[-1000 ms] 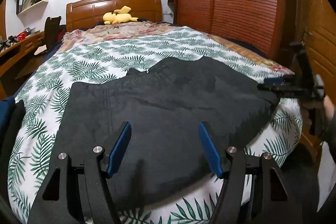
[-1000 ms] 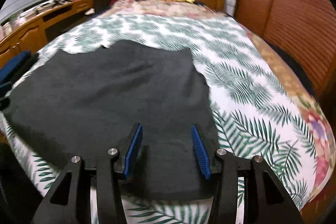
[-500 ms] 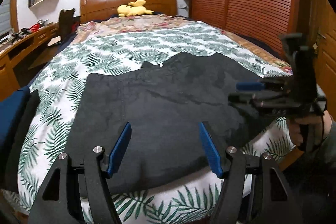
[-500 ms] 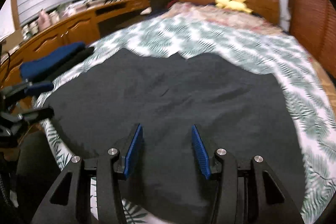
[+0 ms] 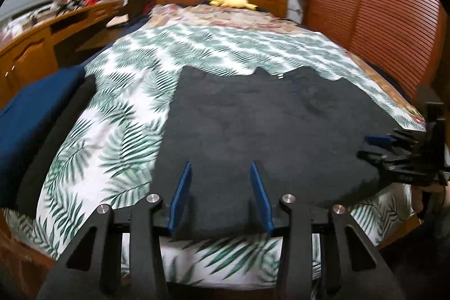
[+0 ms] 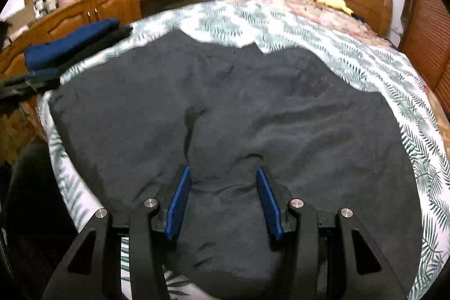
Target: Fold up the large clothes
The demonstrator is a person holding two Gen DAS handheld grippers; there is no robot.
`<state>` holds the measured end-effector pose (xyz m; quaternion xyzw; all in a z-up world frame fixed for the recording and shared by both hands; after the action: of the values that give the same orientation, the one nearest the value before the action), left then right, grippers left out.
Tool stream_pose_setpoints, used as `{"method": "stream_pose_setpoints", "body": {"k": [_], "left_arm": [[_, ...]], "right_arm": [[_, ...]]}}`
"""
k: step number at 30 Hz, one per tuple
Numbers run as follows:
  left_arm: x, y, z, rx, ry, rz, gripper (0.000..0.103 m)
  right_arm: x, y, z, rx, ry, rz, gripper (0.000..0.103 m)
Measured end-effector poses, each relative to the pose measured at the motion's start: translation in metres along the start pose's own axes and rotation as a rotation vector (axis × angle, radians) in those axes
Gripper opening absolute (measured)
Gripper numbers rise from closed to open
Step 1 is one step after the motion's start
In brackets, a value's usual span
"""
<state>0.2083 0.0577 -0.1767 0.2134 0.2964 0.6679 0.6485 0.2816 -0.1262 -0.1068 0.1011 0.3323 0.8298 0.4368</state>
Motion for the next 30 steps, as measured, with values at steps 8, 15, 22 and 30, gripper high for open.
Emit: {"method": "stream_pose_setpoints", "body": {"k": [8, 15, 22, 30], "left_arm": [[0.029, -0.015, -0.029, 0.082, 0.059, 0.036, 0.045], [0.030, -0.018, -0.037, 0.101, 0.048, 0.051, 0.045], [0.043, -0.017, -0.049, 0.126, 0.081, 0.074, 0.045], [0.047, -0.019, -0.054, 0.134, 0.112, 0.052, 0.049]], "right_arm": [[0.033, 0.015, -0.005, -0.051, 0.036, 0.092, 0.050], [0.034, -0.009, -0.007, 0.019, 0.028, 0.126, 0.050], [0.028, 0.000, -0.007, 0.011, 0.037, 0.113, 0.051], [0.028, -0.002, -0.010, 0.009, 0.048, 0.102, 0.051]]}}
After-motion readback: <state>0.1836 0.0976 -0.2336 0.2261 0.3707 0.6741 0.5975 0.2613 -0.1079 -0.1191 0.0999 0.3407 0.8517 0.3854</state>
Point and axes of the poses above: each gripper's, at about its wrist camera, not at the fingertips, and y roughly against the way its jaws point, x to its left, z to its top, the point moved 10 cm from there along -y, roughly the way its jaws point
